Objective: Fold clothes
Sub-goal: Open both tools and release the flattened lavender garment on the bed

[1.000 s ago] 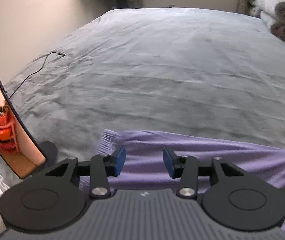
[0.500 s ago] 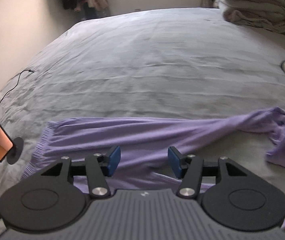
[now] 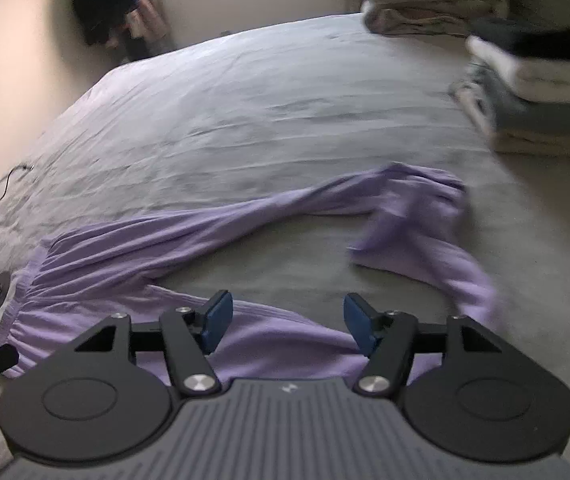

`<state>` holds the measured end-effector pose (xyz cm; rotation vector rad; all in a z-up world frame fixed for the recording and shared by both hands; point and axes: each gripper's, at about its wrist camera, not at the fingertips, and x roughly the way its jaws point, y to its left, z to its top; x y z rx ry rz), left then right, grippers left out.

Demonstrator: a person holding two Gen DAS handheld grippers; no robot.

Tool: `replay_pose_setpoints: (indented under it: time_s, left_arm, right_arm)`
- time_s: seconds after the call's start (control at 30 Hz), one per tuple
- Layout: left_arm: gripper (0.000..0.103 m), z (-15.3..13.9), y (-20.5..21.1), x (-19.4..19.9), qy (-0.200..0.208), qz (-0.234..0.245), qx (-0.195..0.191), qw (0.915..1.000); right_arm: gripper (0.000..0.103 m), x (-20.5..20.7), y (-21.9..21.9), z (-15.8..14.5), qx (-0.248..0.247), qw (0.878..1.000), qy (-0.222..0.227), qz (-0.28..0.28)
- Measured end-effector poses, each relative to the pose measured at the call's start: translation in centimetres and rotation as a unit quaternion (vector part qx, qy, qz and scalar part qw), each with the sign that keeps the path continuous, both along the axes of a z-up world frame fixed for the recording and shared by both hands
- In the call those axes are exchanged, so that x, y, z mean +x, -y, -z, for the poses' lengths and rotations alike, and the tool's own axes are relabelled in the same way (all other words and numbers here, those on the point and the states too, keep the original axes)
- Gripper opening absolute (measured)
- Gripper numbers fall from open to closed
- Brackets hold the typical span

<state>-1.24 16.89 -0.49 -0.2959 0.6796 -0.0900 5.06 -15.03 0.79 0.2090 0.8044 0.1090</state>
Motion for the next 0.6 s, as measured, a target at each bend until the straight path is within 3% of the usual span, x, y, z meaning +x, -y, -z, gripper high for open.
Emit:
replay_pose_setpoints:
  time_s: [0.33,0.6]
  left_arm:
    - [0.096,0.5,6.6,-0.2,0.024,0.113,0.023,0.9930]
    - [0.096,1.0,10.8,-1.4,0.049,0.207,0.066,0.9749]
  right_arm:
    - [0.070,-4.2,8.1,2.1,0.038,0.998,0.012,0.046]
    - [0.070,-5.5,12.3,4.1,0.075,0.995,-0.031,0.053]
